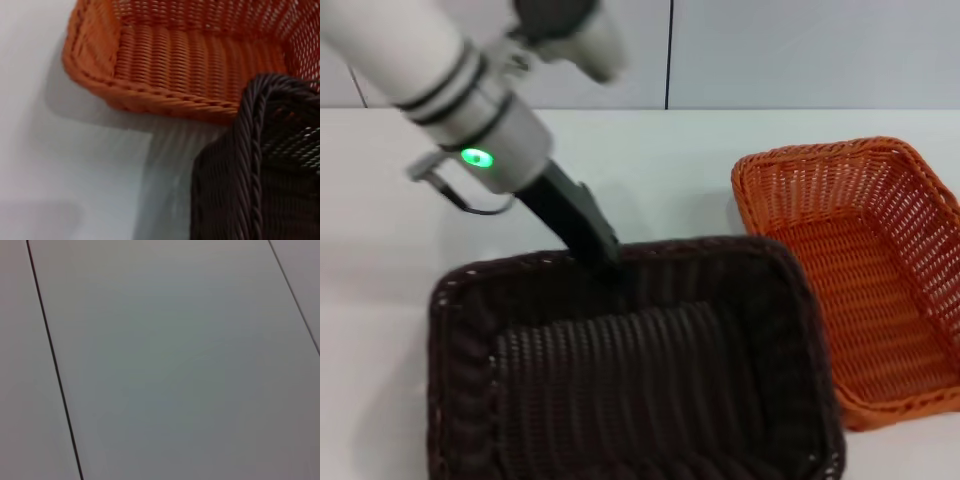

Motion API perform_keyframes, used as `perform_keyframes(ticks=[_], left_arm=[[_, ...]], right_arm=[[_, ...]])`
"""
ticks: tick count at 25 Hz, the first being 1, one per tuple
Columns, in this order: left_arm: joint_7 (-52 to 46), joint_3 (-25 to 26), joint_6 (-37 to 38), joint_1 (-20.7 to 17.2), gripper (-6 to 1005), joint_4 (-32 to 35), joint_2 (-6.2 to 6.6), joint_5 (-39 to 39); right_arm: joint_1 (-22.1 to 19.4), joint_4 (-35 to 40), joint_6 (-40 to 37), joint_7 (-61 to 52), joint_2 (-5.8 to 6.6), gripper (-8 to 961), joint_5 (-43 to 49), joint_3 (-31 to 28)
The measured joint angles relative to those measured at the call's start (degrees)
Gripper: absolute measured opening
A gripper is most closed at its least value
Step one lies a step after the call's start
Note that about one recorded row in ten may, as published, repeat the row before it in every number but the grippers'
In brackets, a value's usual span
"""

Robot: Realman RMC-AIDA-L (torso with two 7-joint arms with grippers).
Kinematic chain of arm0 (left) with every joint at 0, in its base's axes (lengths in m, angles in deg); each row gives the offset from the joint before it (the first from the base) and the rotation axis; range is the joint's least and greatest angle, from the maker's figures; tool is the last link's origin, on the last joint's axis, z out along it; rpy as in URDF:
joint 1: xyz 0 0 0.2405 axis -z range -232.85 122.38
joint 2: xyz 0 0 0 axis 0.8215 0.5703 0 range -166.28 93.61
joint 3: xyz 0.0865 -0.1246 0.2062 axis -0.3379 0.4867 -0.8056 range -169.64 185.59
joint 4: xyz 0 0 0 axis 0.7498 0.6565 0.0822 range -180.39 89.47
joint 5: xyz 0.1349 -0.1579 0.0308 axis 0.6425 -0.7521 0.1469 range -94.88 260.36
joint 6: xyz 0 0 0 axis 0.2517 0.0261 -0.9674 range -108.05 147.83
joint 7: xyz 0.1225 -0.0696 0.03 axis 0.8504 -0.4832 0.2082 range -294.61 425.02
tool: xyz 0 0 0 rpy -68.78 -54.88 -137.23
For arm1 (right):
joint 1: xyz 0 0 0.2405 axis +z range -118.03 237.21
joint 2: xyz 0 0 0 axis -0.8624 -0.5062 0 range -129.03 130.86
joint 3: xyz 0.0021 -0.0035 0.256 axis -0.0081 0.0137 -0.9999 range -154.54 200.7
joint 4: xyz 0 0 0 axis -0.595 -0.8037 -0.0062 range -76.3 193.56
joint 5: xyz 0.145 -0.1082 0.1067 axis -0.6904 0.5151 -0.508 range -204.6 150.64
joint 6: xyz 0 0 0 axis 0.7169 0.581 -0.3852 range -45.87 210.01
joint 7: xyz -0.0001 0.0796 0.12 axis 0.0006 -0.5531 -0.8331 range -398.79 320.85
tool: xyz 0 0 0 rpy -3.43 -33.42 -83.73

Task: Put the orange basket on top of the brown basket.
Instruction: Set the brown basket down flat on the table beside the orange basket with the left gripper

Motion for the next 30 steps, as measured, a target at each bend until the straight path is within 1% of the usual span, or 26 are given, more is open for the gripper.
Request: perform_keyframes(ticks=[1,3,5,6,9,10,15,22,24,25,26,27,28,29,30], left_arm=[[0.00,0.00,0.00,0.00,199,0.00,0.00,0.00],[0.21,-1.78,3.02,1.04,198,1.42,-0.38,-1.74],[0.83,-3.79,7.04,1.47,198,1.78,-0.42,-6.80],[0.83,-3.79,7.04,1.47,198,1.78,-0.42,-6.80],[2.59,-4.33,9.66,1.73,197,2.43,-0.29,-11.43],[3.13,-4.37,10.18,2.57,197,3.78,-0.28,-12.04],[3.09,-4.45,10.76,3.70,196,5.96,-0.43,-12.34],[1.17,-4.40,11.80,3.15,195,5.33,-0.59,-12.70],[1.11,-4.21,12.34,2.91,233,5.16,-0.58,-13.33],[1.10,-4.18,12.88,2.57,253,4.85,-0.55,-13.75],[1.10,-4.18,12.88,2.57,272,4.85,-0.55,-13.75],[1.08,-4.34,15.00,1.18,291,2.65,-0.48,-14.46],[1.07,-4.35,15.77,0.57,331,1.66,-0.49,-14.62],[1.07,-4.41,17.05,-0.42,371,0.28,-0.51,-15.29],[1.07,-4.41,17.05,-0.42,411,0.28,-0.51,-15.29]], right_arm=[[0.00,0.00,0.00,0.00,0.00,671,0.00,0.00],[-0.07,0.00,-0.01,0.00,-0.22,671,0.01,0.16],[-0.25,-0.01,0.05,0.00,-0.52,671,0.15,0.19],[-0.25,-0.01,0.05,0.00,-0.52,671,0.15,0.19],[-0.38,-0.01,0.28,0.00,-0.68,671,0.16,0.18],[-0.47,0.00,0.34,0.00,-0.68,671,0.16,0.18],[-0.73,0.08,0.35,0.00,-0.68,671,0.16,-0.08],[-0.84,0.29,0.35,0.00,-0.76,671,0.19,-0.01],[-0.85,0.41,0.35,-0.91,-0.64,671,0.62,0.53],[-0.84,1.19,0.27,-3.85,-0.29,671,1.61,2.59],[-0.84,1.19,0.27,-3.85,-0.29,671,1.61,2.59],[-0.86,1.94,0.26,-5.89,-0.22,670,2.22,4.15],[-0.91,3.12,0.26,-8.22,-0.12,670,2.91,6.21],[-1.01,4.62,0.33,-11.04,-0.08,670,3.79,8.53],[-1.31,8.45,0.36,-17.45,0.02,670,6.42,13.01]])
